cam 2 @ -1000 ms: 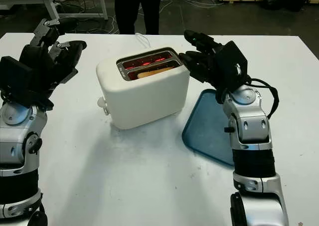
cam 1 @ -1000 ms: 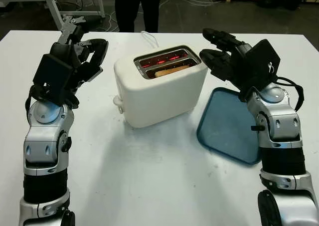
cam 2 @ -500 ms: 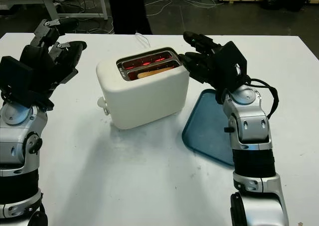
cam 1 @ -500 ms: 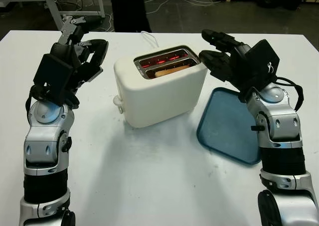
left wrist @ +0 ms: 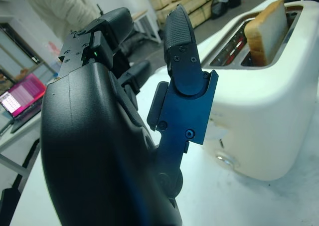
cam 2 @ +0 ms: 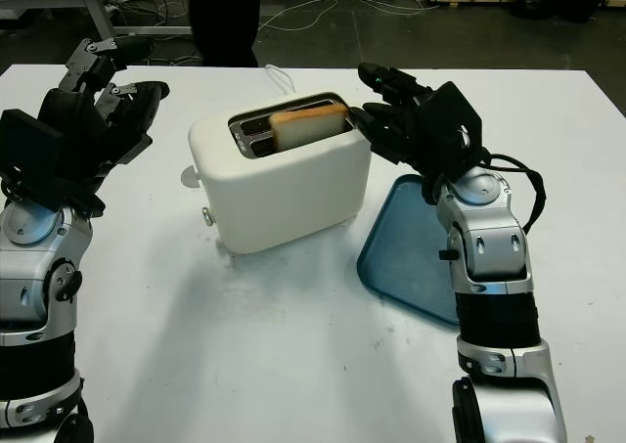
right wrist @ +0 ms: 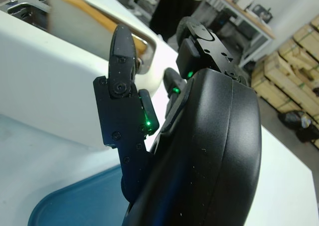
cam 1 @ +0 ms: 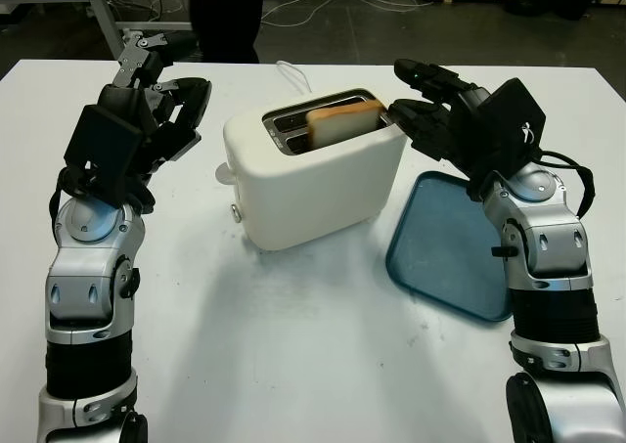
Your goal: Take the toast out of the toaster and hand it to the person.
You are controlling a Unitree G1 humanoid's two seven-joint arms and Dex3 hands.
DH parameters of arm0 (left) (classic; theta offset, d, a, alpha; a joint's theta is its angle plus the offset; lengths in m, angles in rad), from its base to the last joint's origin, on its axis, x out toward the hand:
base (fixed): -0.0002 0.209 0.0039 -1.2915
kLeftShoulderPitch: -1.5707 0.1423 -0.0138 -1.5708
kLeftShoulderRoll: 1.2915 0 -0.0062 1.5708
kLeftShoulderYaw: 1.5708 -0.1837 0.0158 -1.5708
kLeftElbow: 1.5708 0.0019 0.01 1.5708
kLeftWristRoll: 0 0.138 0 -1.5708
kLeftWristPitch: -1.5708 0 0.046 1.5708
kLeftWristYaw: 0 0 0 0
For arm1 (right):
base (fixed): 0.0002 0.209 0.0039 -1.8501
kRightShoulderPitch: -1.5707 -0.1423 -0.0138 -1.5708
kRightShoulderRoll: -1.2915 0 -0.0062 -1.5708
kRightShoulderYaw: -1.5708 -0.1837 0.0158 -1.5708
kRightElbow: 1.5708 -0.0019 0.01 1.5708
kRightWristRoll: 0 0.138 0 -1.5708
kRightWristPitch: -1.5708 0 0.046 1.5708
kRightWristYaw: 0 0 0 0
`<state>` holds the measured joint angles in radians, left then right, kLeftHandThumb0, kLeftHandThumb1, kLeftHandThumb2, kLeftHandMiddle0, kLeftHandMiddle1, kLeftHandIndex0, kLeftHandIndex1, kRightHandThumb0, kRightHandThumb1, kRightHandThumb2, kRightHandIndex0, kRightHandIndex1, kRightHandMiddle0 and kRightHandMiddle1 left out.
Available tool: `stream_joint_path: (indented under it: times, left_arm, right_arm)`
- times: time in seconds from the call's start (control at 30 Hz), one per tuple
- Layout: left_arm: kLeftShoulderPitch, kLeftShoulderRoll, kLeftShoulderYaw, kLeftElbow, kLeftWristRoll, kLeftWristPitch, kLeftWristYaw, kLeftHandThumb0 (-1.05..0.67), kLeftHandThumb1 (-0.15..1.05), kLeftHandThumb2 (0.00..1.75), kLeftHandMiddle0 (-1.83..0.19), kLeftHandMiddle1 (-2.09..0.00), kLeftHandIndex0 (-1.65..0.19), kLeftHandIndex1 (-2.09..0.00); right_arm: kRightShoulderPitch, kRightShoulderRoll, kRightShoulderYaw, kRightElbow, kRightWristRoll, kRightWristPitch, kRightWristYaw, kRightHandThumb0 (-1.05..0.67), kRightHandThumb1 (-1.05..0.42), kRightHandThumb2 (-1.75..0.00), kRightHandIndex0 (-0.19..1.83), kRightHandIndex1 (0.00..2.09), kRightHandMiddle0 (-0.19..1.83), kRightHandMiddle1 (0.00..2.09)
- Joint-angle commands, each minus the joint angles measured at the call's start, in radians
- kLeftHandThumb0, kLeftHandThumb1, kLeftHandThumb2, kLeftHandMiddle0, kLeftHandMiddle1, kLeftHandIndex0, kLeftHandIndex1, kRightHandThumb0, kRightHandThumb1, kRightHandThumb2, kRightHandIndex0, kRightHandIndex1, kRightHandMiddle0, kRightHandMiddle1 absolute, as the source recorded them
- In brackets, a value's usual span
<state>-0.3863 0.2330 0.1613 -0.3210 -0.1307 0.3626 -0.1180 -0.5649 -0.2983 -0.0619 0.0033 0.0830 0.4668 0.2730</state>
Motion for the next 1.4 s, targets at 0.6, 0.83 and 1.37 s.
stream_joint_path:
  times: [0.6, 0.83, 1.37]
  left_arm:
    - [-0.005, -0.001, 0.002, -0.013, -0.007, -0.003, 0.004, -0.48, 0.89, 0.45, 0.00, -1.07, 0.00, -0.95]
    - [-0.003, -0.005, -0.006, -0.016, 0.005, -0.002, 0.015, -0.50, 0.89, 0.45, 0.00, -1.07, 0.00, -0.95]
    - [0.000, -0.001, 0.003, -0.025, -0.001, 0.003, 0.013, -0.49, 0.88, 0.43, 0.00, -1.06, 0.00, -0.94]
  right_arm:
    - [-0.443, -0.171, 0.099, 0.559, -0.218, -0.739, 0.109, -0.30, -0.55, 0.00, 0.82, 0.61, 0.92, 0.16]
    - [-0.514, -0.222, 0.284, 0.587, -0.487, -0.877, 0.096, -0.48, -0.62, -0.01, 0.80, 0.52, 0.92, 0.10]
    - [-0.550, -0.175, 0.433, 0.678, -0.657, -0.922, 0.052, -0.29, -0.61, 0.00, 0.79, 0.43, 0.95, 0.04]
